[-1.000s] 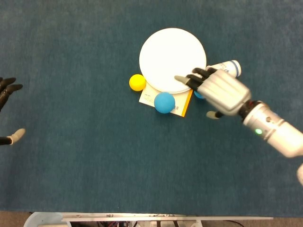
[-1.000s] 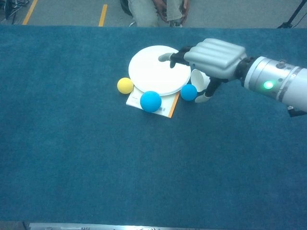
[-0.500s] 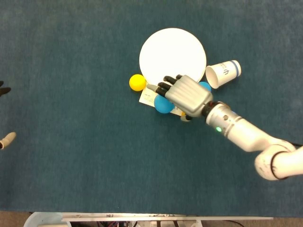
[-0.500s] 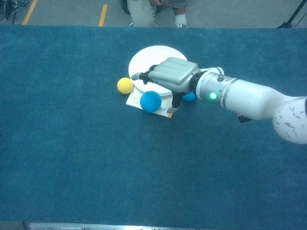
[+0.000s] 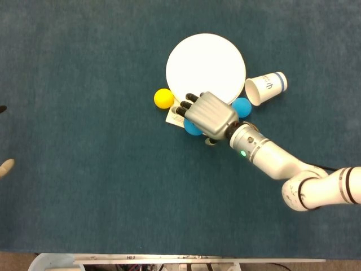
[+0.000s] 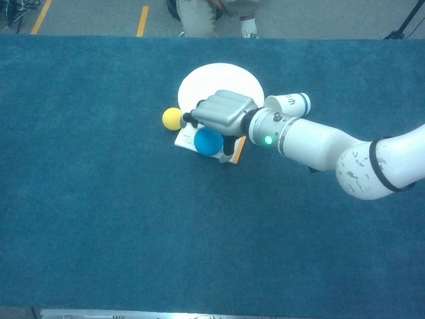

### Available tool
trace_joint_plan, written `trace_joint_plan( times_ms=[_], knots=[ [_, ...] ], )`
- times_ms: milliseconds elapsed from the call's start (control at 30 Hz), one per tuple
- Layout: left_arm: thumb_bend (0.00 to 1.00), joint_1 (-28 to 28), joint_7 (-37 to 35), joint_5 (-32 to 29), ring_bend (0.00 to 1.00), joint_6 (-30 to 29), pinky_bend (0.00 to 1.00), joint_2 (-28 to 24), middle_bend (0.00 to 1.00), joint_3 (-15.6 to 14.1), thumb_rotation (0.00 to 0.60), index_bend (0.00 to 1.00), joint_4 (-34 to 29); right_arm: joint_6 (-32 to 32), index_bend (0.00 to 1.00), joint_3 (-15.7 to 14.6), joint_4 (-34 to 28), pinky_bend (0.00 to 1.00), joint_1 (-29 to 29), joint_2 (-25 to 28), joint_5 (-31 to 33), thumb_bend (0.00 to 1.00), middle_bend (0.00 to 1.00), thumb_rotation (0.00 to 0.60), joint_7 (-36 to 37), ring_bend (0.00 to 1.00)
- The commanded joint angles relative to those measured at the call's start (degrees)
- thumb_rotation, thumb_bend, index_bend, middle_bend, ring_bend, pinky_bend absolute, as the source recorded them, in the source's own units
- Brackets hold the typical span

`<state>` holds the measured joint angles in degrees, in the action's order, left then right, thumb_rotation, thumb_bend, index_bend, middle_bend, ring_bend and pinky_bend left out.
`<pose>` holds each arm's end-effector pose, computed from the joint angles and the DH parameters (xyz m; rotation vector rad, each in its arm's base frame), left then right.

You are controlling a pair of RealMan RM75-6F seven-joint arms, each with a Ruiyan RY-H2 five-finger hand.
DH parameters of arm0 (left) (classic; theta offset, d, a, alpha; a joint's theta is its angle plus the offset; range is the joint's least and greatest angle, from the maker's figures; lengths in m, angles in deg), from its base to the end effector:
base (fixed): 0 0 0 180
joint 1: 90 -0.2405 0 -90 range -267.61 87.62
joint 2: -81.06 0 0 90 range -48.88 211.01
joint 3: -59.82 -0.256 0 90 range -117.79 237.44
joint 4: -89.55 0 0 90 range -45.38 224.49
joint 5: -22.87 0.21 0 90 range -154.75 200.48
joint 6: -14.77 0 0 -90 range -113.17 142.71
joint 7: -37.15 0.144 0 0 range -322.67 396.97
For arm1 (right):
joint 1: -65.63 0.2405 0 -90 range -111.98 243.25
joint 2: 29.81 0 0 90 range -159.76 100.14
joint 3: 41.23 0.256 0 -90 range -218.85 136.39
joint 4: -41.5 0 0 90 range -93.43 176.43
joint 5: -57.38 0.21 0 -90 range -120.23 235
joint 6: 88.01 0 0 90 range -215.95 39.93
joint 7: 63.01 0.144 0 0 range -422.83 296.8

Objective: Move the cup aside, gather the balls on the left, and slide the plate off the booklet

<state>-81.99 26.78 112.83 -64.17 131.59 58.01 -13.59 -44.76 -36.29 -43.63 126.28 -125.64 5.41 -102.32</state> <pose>-0.2842 0.1753 0.1869 -1.5148 -1.0931 -0.9362 -0.0618 -0.3220 -0.0936 2.3551 -0.6323 0.6881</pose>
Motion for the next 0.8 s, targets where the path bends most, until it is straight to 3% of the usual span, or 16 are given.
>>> trace_joint_plan(
  times_ms=[33, 233, 533, 800],
  knots=[
    [0.18, 0.0, -0.2, 0.0, 0.05, 0.1, 0.05, 0.1, 0.11, 0.0, 0.600, 0.15, 0.2, 0.4, 0.26, -0.5, 0.8, 0.50, 0.1, -0.7, -0.3, 0.04, 0.33, 0.600, 0.1, 0.23],
    [0.18, -0.1, -0.8, -0.1, 0.05, 0.1, 0.05, 0.3, 0.11, 0.0, 0.600, 0.15, 0.7, 1.4, 0.37, -1.0, 1.8, 0.58, -0.1, -1.4, -1.5, 0.16, 0.37, 0.600, 0.8, 0.29],
    [0.18, 0.0, -1.6, -0.1, 0.05, 0.2, 0.05, 0.5, 0.11, -0.1, 0.600, 0.15, 1.3, 2.4, 0.50, -1.2, 1.4, 0.66, -0.2, -1.8, -1.8, 0.21, 0.41, 0.600, 0.7, 0.34],
    [0.18, -0.4, -1.3, 0.1, 0.05, -0.3, 0.05, 0.0, 0.11, -0.3, 0.600, 0.15, 0.8, 2.2, 0.52, 1.9, -1.7, 0.68, 1.5, -1.6, -1.2, 0.21, 0.42, 0.600, 1.8, 0.34]
  ],
)
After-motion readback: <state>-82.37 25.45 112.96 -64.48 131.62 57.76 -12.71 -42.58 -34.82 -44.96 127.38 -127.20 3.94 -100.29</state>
